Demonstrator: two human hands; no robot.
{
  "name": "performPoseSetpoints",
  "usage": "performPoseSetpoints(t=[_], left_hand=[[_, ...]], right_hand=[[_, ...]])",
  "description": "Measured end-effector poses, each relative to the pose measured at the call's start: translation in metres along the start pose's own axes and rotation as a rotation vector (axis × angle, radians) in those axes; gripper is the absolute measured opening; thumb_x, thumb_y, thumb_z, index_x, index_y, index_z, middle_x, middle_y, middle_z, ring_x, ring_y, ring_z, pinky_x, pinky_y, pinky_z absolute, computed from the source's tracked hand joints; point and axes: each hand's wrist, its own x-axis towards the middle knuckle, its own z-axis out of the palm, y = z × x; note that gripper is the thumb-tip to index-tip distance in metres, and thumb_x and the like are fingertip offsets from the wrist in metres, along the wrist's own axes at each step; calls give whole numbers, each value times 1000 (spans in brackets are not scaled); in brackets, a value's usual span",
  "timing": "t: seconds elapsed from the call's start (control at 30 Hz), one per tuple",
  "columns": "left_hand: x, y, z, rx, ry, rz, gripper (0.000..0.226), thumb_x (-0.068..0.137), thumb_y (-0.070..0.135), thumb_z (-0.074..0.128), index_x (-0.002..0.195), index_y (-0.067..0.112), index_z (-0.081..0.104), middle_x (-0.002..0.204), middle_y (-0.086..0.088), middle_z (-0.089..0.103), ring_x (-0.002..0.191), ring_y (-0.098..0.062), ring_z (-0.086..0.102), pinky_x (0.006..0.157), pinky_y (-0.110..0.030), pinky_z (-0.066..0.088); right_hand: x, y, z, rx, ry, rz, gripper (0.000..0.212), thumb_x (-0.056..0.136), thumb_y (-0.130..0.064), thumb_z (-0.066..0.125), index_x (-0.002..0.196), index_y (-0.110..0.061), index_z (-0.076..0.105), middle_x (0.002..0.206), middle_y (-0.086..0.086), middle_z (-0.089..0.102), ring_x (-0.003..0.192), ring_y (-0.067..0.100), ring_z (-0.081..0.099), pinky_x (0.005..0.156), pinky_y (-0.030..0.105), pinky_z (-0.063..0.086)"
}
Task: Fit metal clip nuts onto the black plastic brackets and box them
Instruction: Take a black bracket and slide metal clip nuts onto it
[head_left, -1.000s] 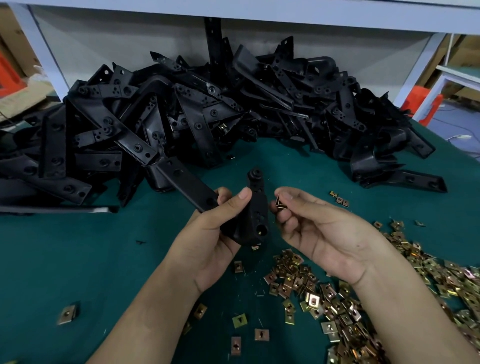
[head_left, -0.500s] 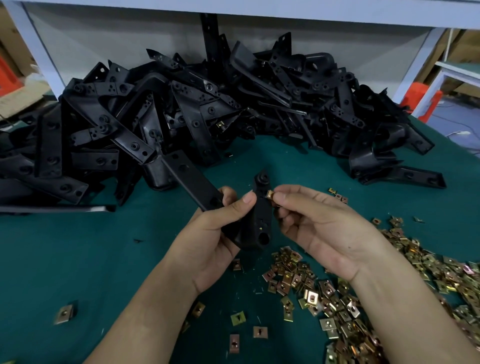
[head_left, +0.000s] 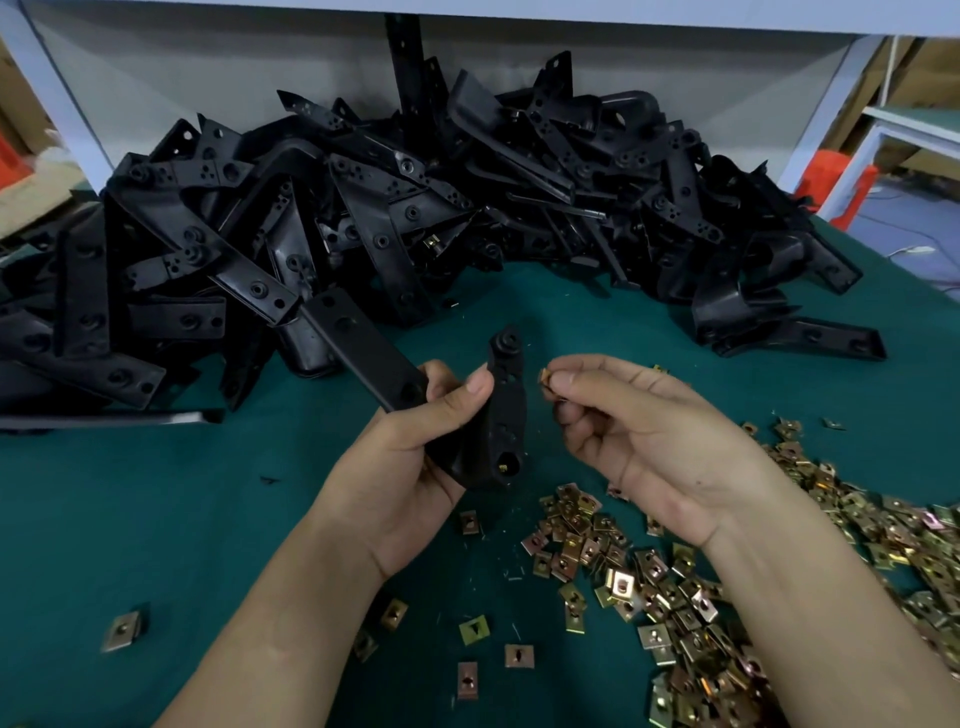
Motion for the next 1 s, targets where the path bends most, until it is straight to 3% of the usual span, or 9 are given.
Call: performPoseSetpoints(t=[0.17, 0.3, 0.53, 0.8, 1.0], left_hand=[[0, -2, -1, 51, -26, -47, 36, 73, 16, 81, 71, 23, 46, 87, -1, 69, 86, -17, 72, 73, -29, 59], [-1, 2, 0, 55, -44, -69, 35, 74, 12, 78, 68, 22, 45, 81, -1, 66, 75, -15, 71, 57, -26, 57], [-3, 0, 2, 176, -78, -137, 32, 76, 6, 73, 68, 20, 46, 77, -3, 64, 72, -19, 68, 57, -29, 56], [0, 0, 4, 24, 31, -67, 27, 83, 6, 74, 75, 21, 52, 94, -9, 71, 85, -22, 73, 62, -30, 60], [1, 1, 3, -72, 112, -47, 20, 80, 11, 72, 79, 22, 56, 90, -4, 74, 84, -18, 75, 62, -25, 59]], right_hand=[[-2, 3, 3, -18, -62, 5, 21, 64, -13, 78, 84, -13, 74, 72, 1, 66, 59, 5, 57, 55, 15, 52], [-3, 0, -2, -40, -81, 19, 31, 61, -11, 80, 90, -12, 67, 73, 2, 67, 58, 6, 58, 55, 15, 51], [-6, 0, -5, -157, -103, 68, 52, 61, -11, 82, 107, -7, 60, 83, 7, 64, 65, 10, 58, 63, 17, 53], [-3, 2, -1, 9, -90, 29, 25, 70, -1, 71, 94, -5, 69, 78, 5, 69, 70, 10, 67, 66, 18, 57], [-2, 4, 0, 4, -72, 17, 18, 72, -4, 70, 86, -10, 79, 87, 9, 74, 76, 12, 71, 71, 19, 57]])
